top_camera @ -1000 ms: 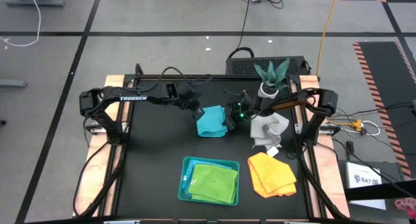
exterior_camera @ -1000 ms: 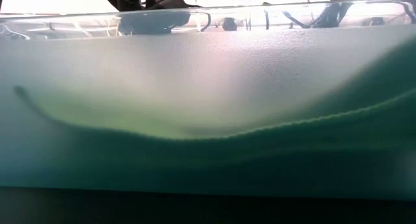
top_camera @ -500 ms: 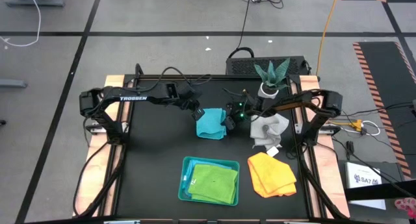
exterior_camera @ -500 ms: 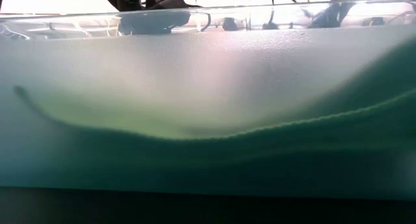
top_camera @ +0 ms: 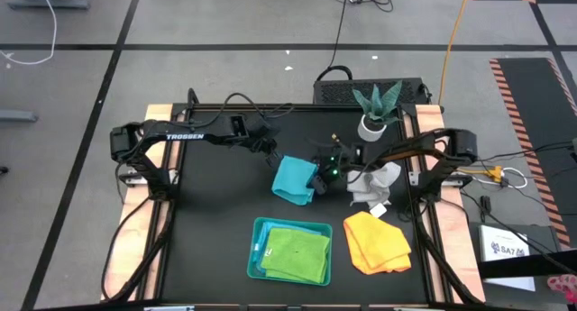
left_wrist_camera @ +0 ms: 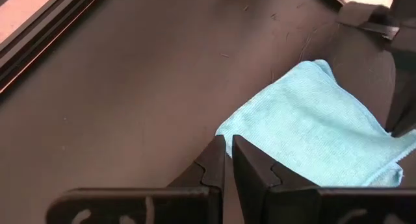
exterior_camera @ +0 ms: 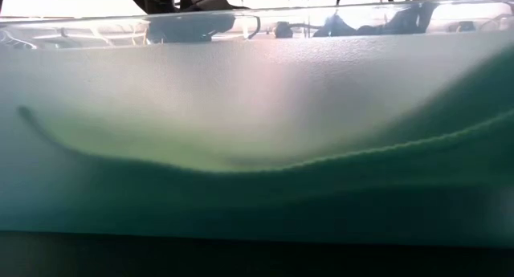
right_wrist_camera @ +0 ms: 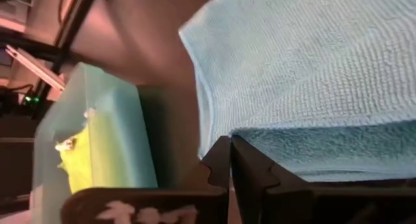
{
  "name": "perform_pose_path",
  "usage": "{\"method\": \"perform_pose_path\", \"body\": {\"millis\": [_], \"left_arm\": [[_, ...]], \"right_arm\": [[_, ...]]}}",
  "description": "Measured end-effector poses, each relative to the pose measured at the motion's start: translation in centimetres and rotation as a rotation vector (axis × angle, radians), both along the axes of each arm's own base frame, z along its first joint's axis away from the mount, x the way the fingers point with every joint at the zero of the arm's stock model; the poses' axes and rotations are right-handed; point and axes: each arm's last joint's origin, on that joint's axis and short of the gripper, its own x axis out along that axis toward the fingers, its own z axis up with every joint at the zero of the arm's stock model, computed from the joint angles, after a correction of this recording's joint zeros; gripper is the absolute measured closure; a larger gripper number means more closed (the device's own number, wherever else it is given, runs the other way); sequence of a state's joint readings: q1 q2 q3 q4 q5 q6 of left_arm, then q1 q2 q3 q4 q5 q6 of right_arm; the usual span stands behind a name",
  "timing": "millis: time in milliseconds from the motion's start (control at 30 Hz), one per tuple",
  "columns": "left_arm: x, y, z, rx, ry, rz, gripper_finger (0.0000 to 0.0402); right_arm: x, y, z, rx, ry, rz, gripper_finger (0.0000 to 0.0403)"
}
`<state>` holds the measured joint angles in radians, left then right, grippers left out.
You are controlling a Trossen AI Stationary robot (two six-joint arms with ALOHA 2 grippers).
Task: Fold microfiber towels
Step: Fold the blue microfiber cloth, then put the folded blue microfiber cloth into the green transparent bin
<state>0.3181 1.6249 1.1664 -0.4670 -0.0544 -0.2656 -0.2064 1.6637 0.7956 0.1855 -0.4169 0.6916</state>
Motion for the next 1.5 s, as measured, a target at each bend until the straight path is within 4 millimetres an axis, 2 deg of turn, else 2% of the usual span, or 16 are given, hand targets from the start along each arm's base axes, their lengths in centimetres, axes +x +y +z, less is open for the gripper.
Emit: {"method": "perform_pose_path", "body": {"millis": [133, 300, 500, 633, 800, 933, 1233, 1433, 1500], "left_arm": [[0.0, 0.0, 0.0, 0.008, 0.004, -0.012, 0.0371], [0.0, 0.0, 0.0, 0.011, 0.006, -0.017, 0.0371], [0.0, 0.0, 0.0, 0.016, 0.007, -0.023, 0.0371], [0.1, 0.1, -0.3, 0.037, 0.022, -0.047, 0.0371], [0.9, 0.3, -1.7, 0.026, 0.049, -0.061, 0.0371], [1.5, 0.5, -3.2, -0.003, 0.066, -0.039, 0.0371], [1.6, -0.3, -3.8, -0.110, 0.079, 0.052, 0.0371], [1.4, -0.7, -4.0, -0.124, 0.104, 0.055, 0.0371], [1.4, -0.7, -4.0, -0.128, 0.106, 0.061, 0.0371]], "right_arm": [[-0.1, 0.1, -0.5, -0.018, 0.039, -0.018, 0.0390], [-0.8, 0.5, -1.3, -0.045, 0.147, 0.002, 0.0353], [-0.6, 0.4, -1.0, -0.041, 0.111, 0.016, 0.0306], [-0.5, 0.4, 0.1, -0.016, 0.038, 0.032, 0.0293], [-0.9, -0.3, 2.3, -0.140, -0.038, -0.009, 0.0302], [-1.5, -1.3, 3.3, -0.208, -0.048, -0.070, 0.0309], [-2.7, -3.6, 2.3, -0.236, 0.053, -0.108, 0.0305], [-3.2, -4.8, 2.0, -0.230, 0.086, -0.145, 0.0269], [-3.2, -5.0, 1.4, -0.218, 0.112, -0.152, 0.0254]]}}
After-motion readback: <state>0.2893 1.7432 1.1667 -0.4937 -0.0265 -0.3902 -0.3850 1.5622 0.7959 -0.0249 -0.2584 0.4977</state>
